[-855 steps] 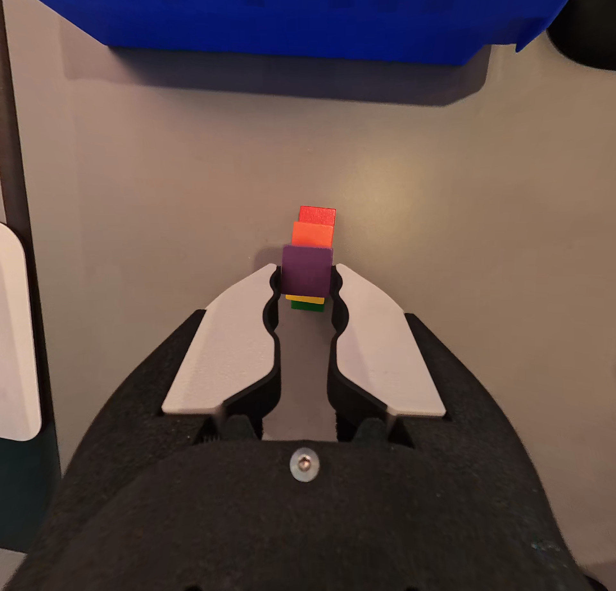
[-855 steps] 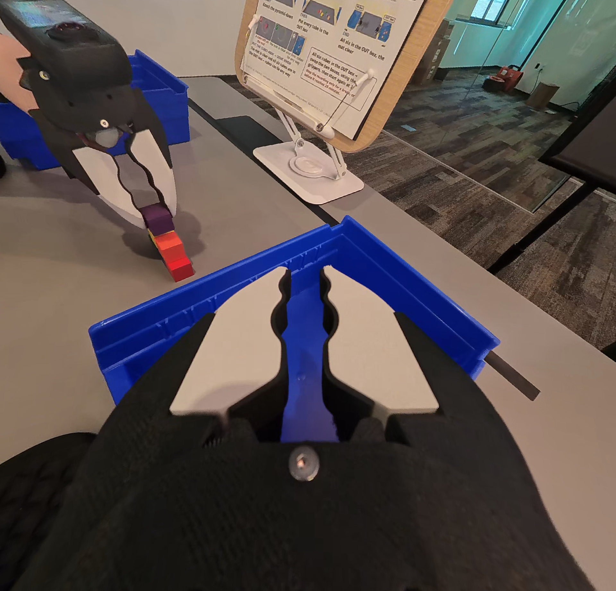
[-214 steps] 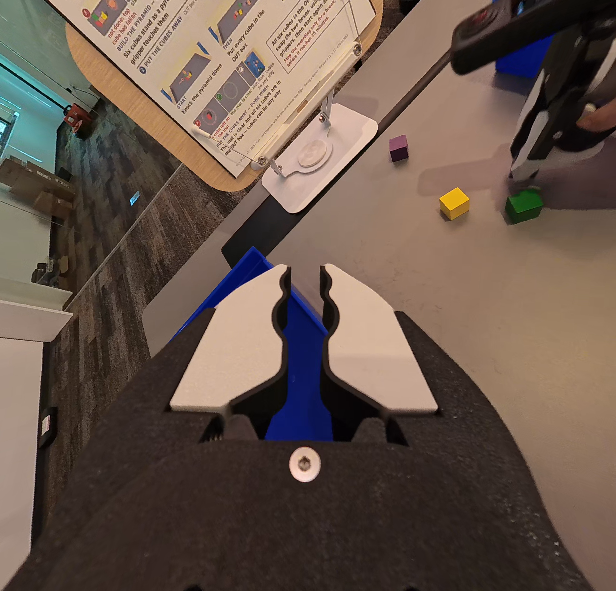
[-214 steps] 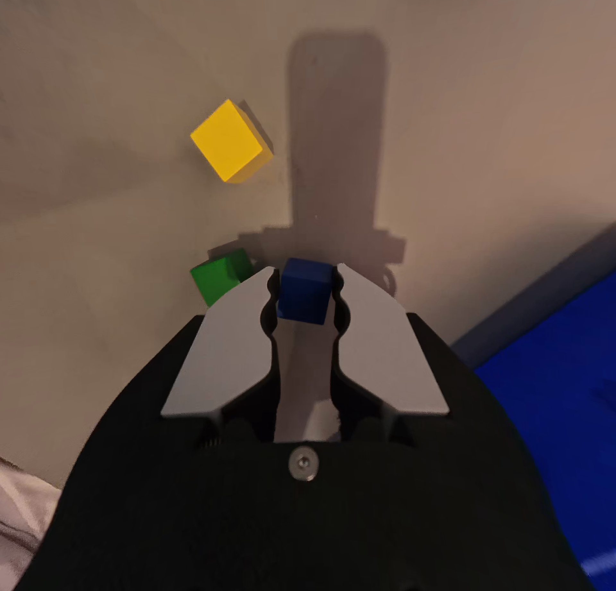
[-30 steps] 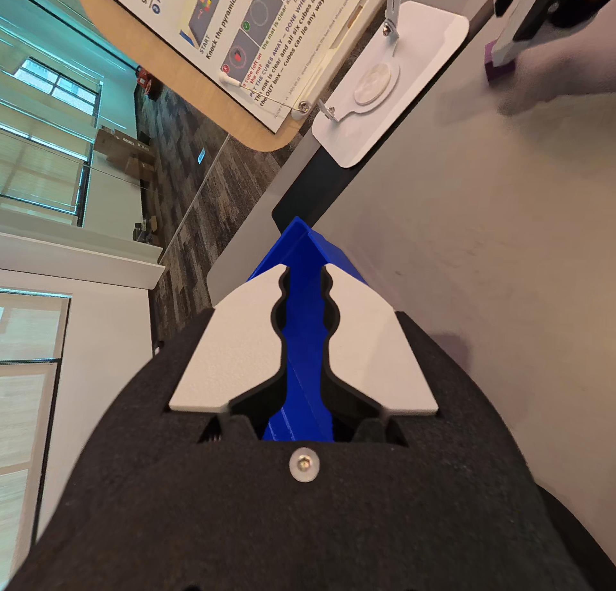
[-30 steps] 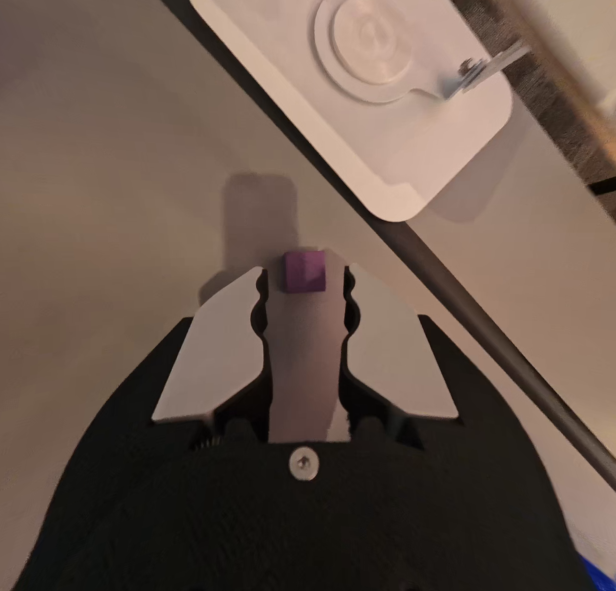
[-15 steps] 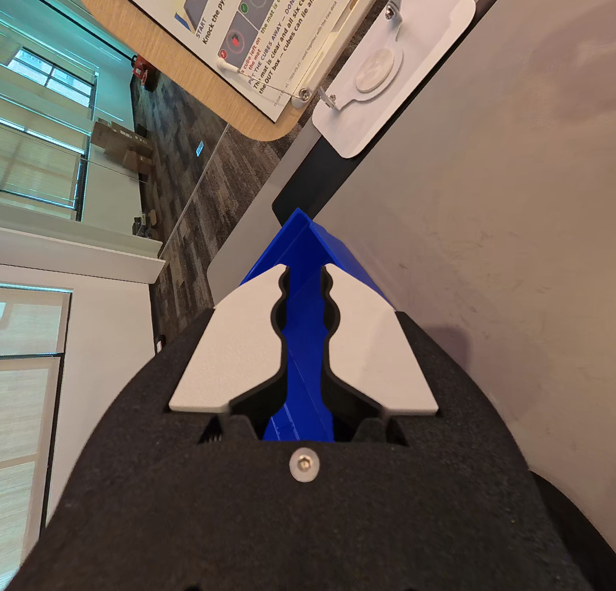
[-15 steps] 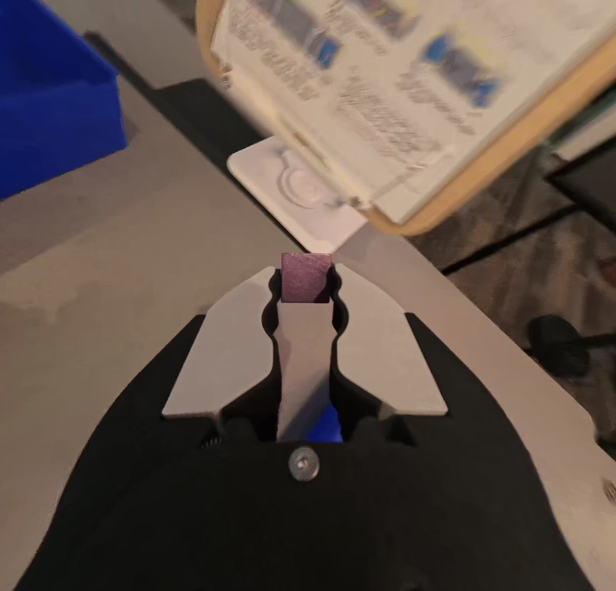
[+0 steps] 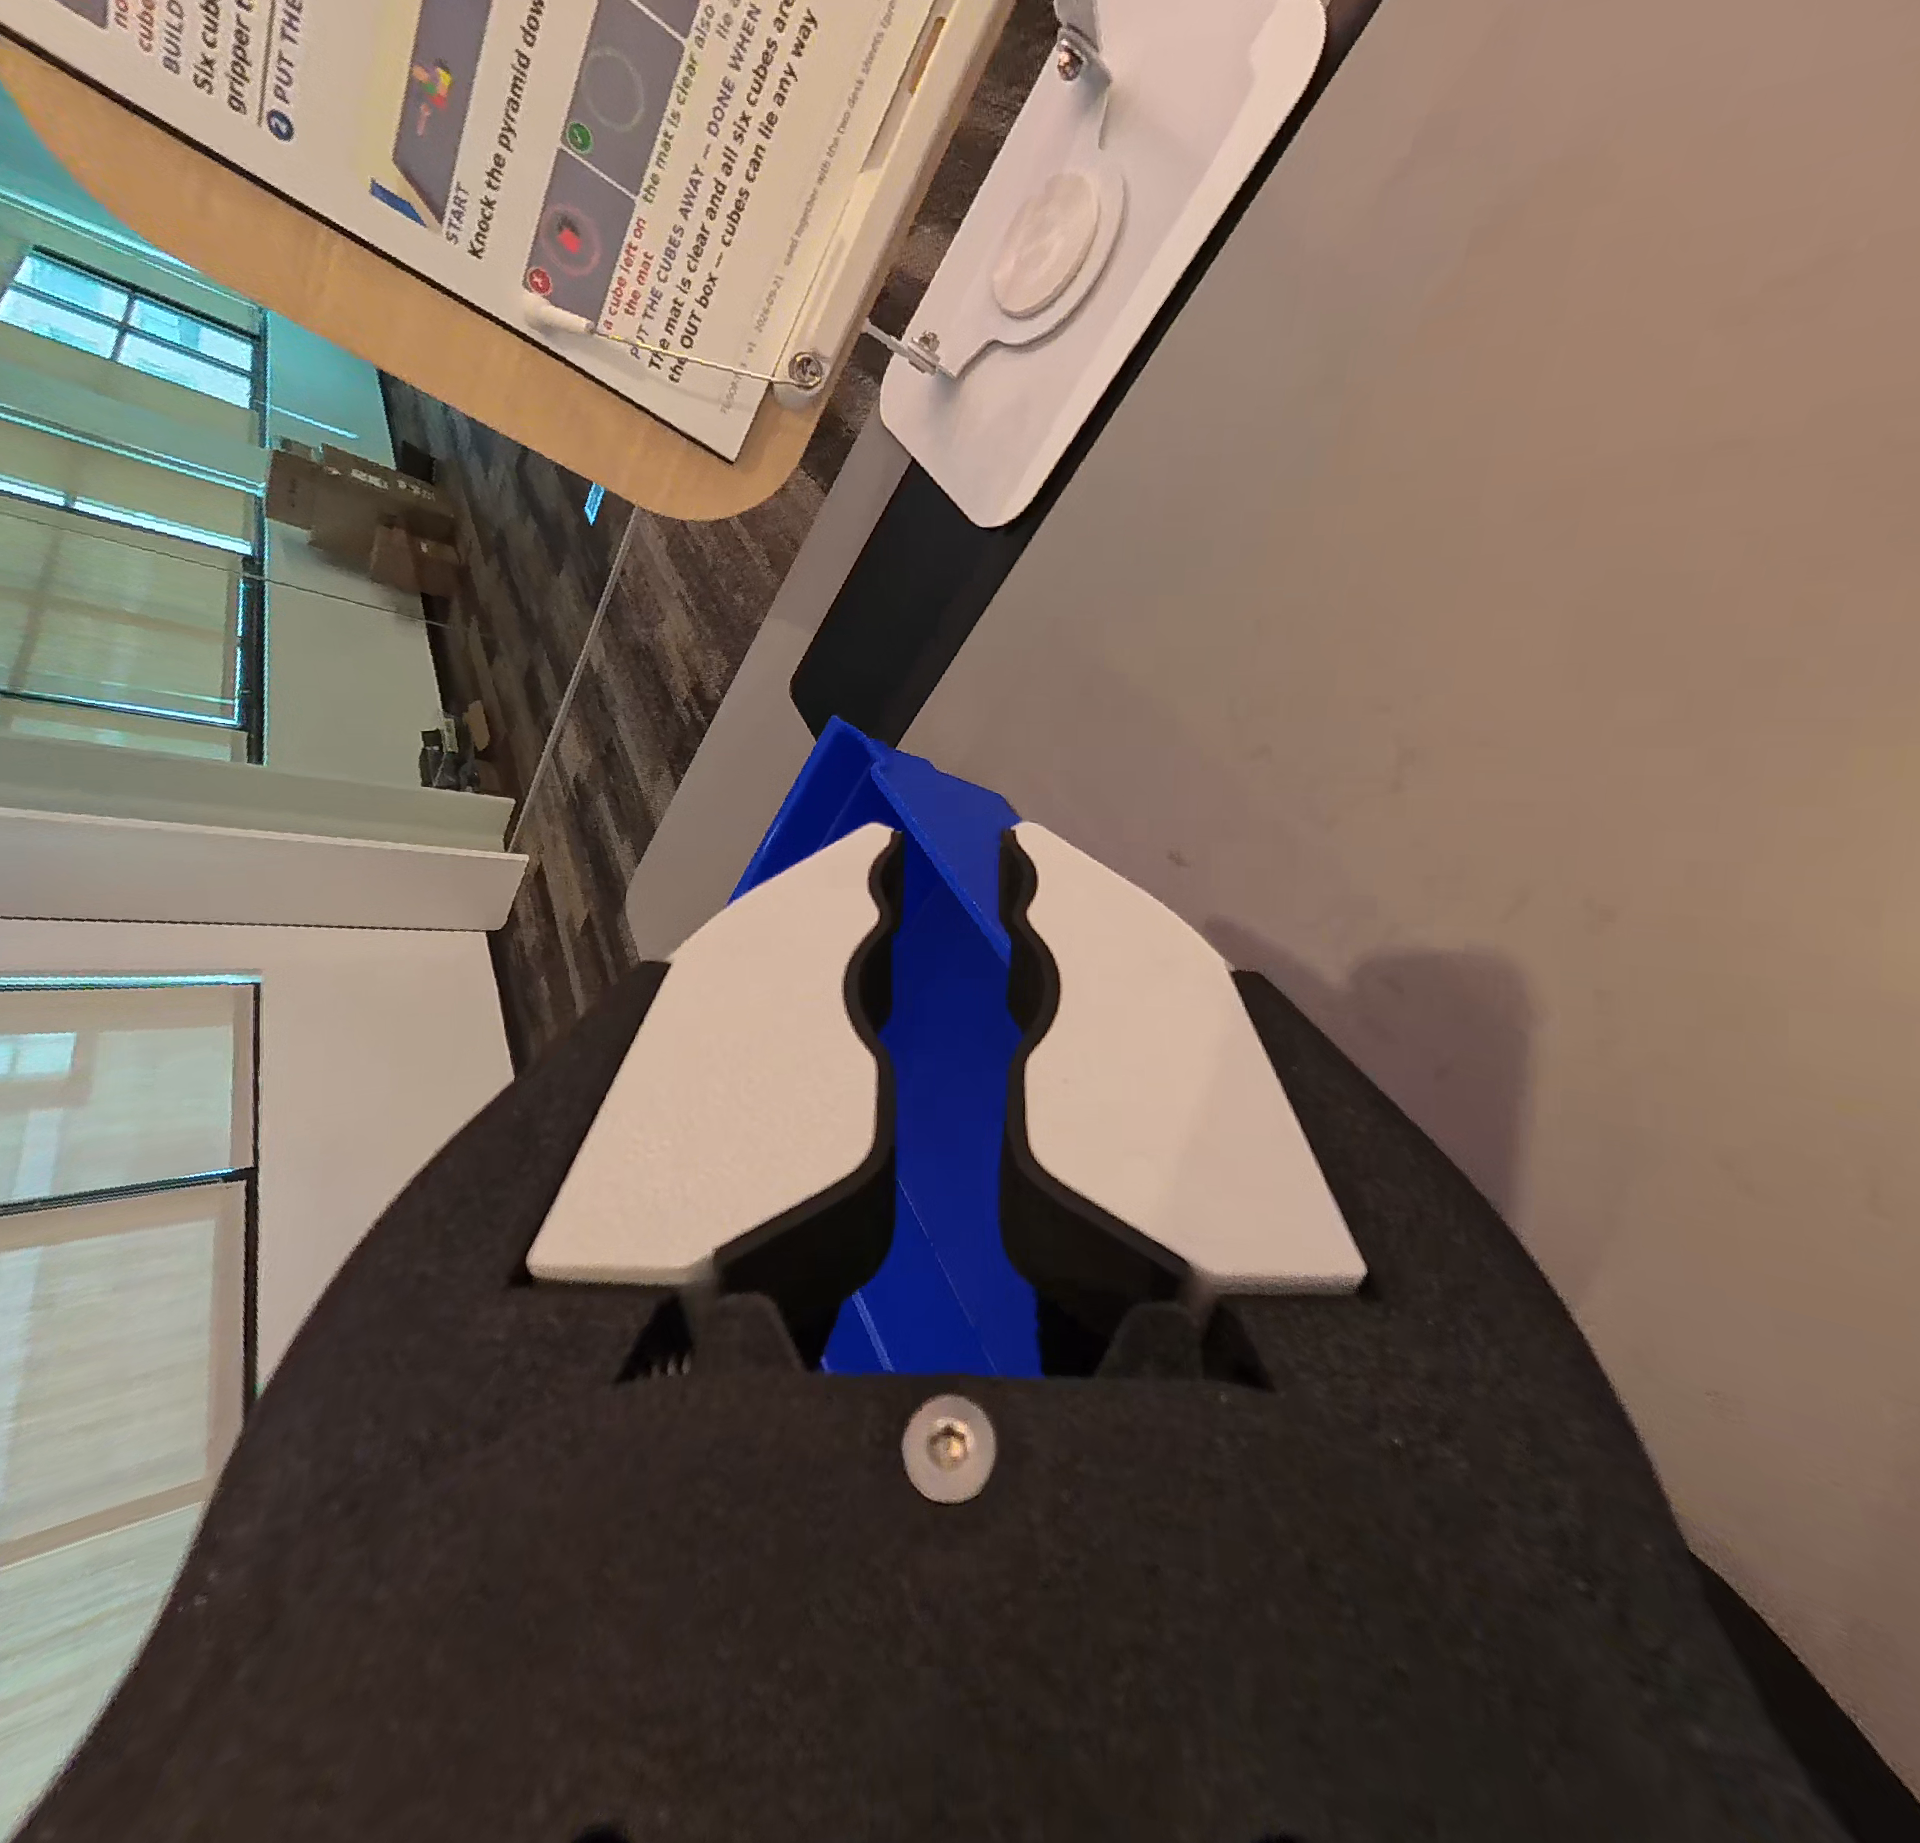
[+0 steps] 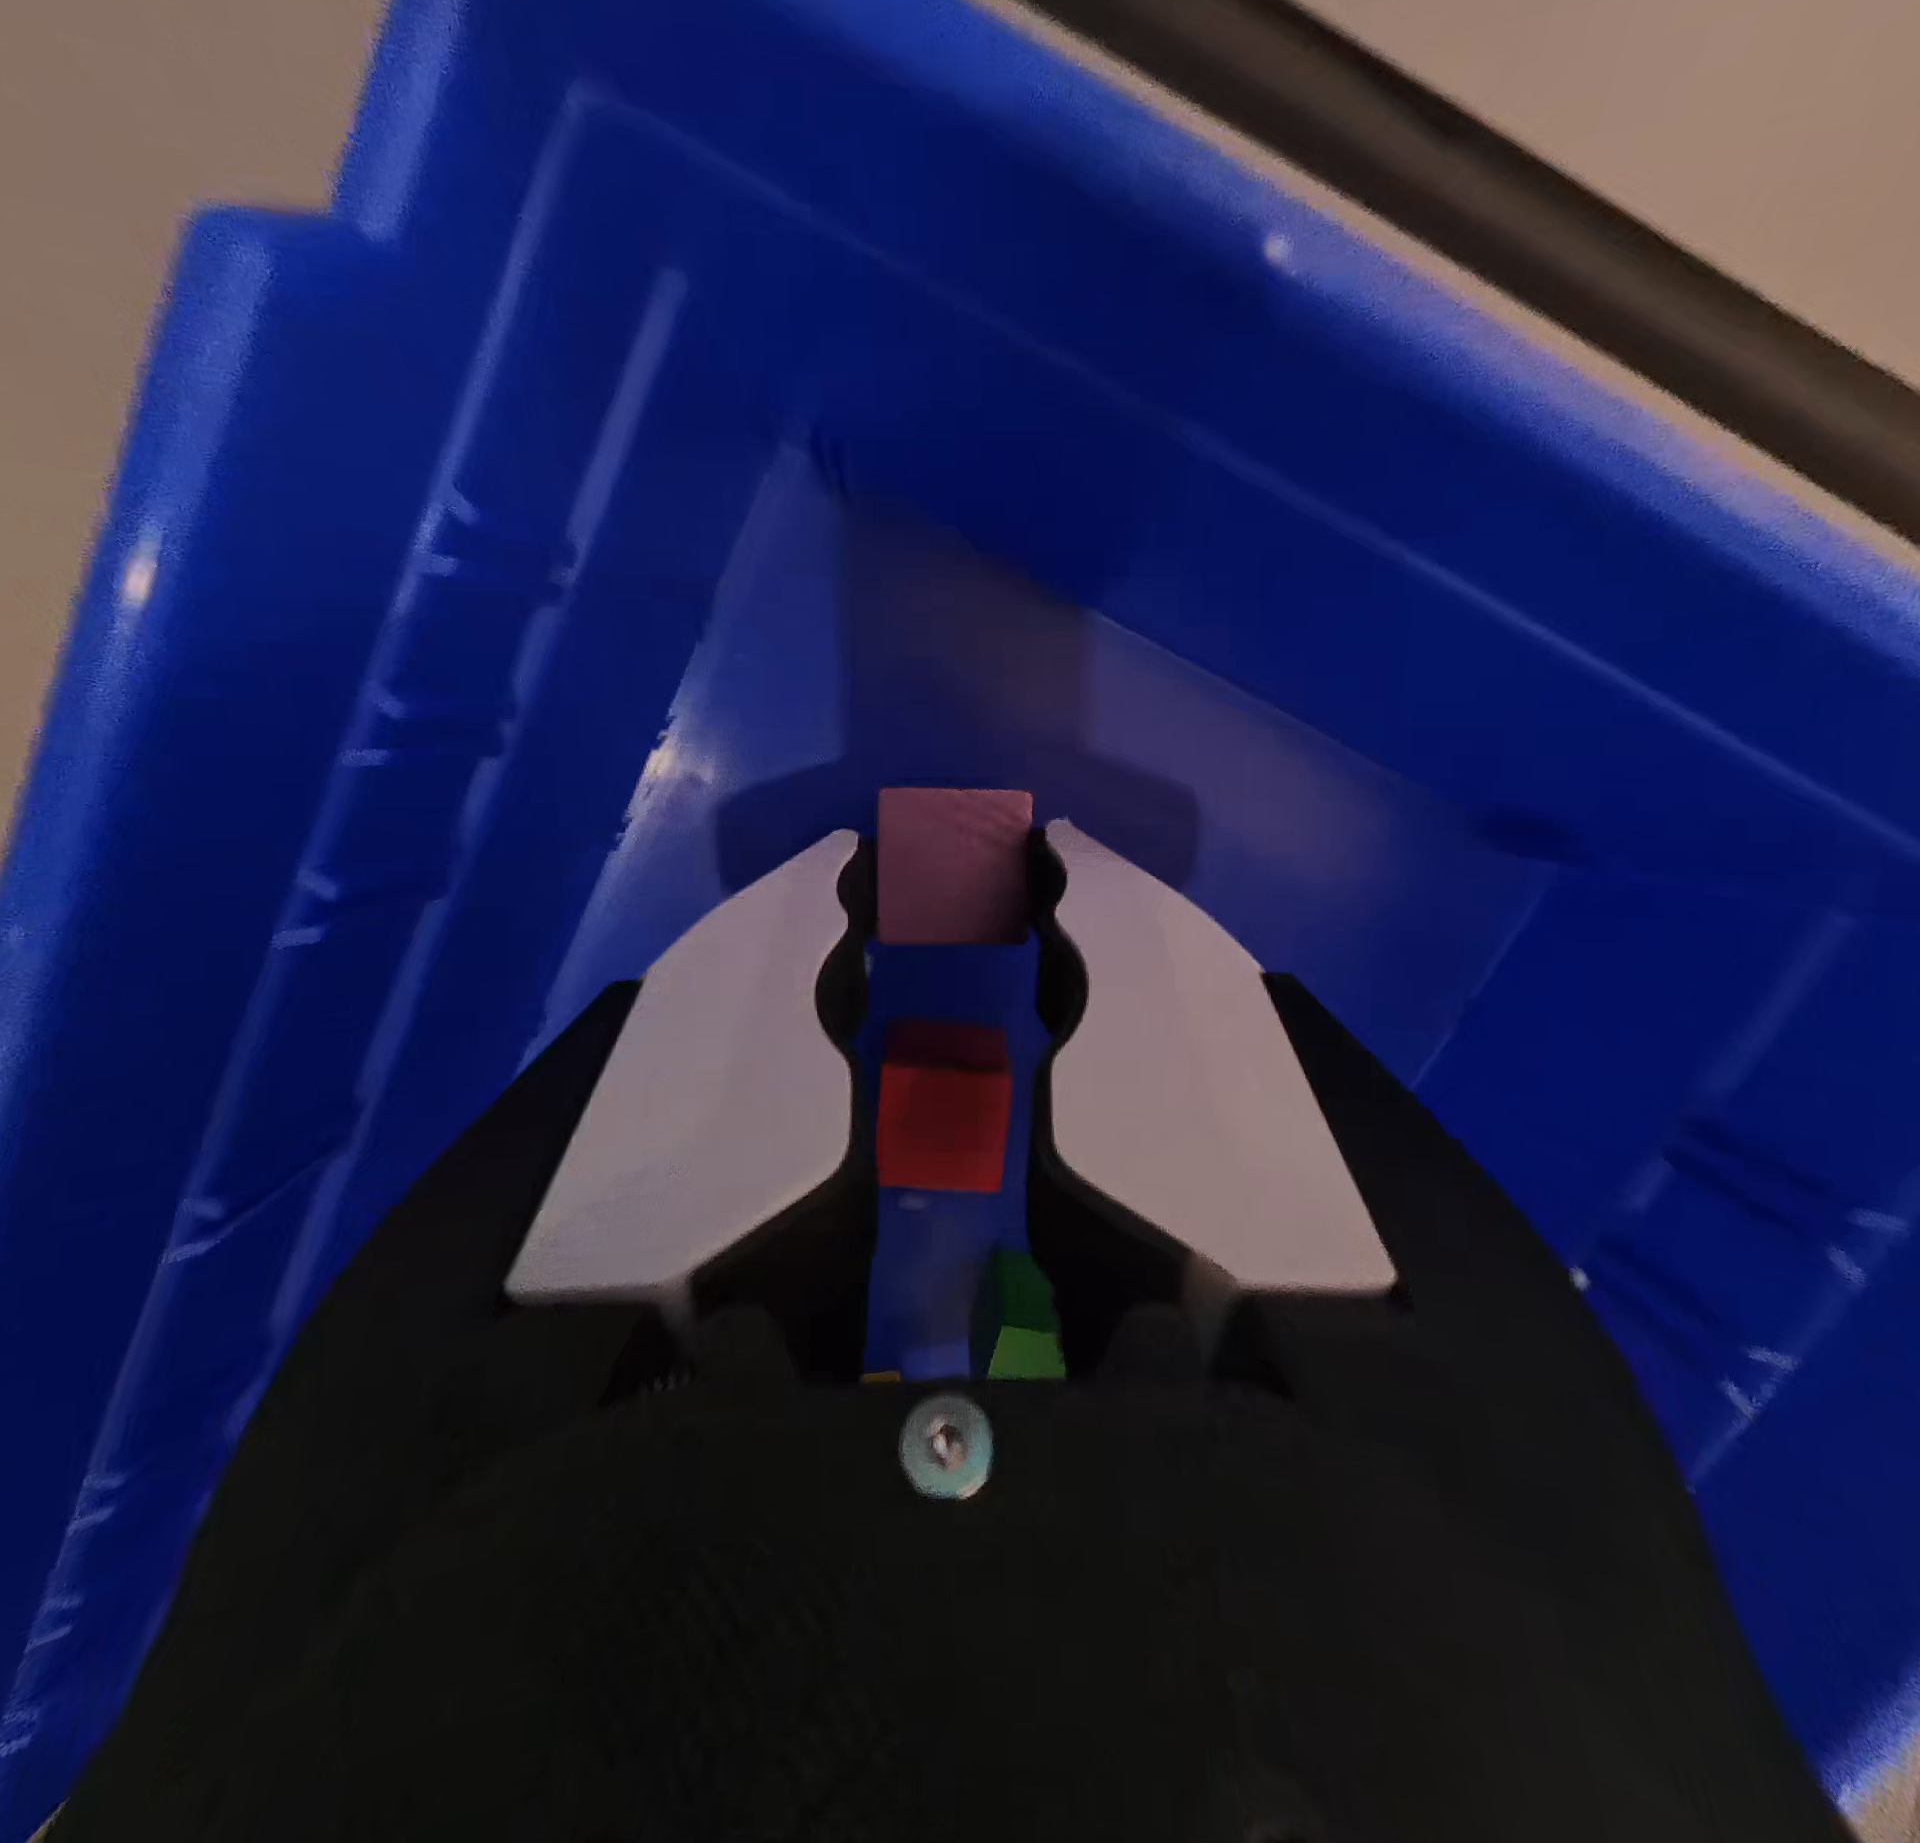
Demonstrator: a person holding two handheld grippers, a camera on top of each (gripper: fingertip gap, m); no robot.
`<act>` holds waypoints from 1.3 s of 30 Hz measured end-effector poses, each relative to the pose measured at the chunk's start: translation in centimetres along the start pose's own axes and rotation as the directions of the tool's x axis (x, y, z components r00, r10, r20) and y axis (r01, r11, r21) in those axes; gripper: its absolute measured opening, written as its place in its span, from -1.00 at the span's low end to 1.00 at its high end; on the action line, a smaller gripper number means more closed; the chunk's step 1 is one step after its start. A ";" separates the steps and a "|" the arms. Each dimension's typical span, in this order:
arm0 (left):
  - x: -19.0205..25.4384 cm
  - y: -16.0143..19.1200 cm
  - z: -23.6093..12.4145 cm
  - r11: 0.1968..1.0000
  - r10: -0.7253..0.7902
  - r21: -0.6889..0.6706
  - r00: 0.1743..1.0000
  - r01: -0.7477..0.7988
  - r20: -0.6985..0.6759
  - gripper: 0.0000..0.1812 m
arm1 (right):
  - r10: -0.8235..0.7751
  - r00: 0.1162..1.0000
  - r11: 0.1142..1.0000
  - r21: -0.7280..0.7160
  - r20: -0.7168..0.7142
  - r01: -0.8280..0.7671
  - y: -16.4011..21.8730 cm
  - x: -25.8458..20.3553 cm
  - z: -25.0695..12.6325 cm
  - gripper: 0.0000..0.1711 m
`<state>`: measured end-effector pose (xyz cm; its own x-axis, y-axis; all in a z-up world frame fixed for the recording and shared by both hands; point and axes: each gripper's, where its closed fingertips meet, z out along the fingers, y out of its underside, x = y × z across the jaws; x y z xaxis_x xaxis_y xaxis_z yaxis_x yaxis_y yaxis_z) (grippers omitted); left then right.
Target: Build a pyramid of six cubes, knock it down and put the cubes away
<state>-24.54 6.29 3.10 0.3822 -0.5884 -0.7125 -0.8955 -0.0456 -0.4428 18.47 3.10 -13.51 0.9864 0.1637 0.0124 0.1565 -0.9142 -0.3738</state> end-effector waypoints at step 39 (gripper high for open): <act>-2.4 30.2 2.4 0.409 -0.786 -0.689 0.614 0.599 0.067 -0.66 | 0.397 0.918 0.912 -0.114 0.006 -0.393 13.1 6.7 -6.2 -0.91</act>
<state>-51.96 8.24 -9.91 0.9542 -0.2714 -0.1263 -0.2944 -0.9269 -0.2327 27.43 -10.12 -12.59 0.9673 -0.2099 -0.1426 -0.2396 -0.9406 -0.2404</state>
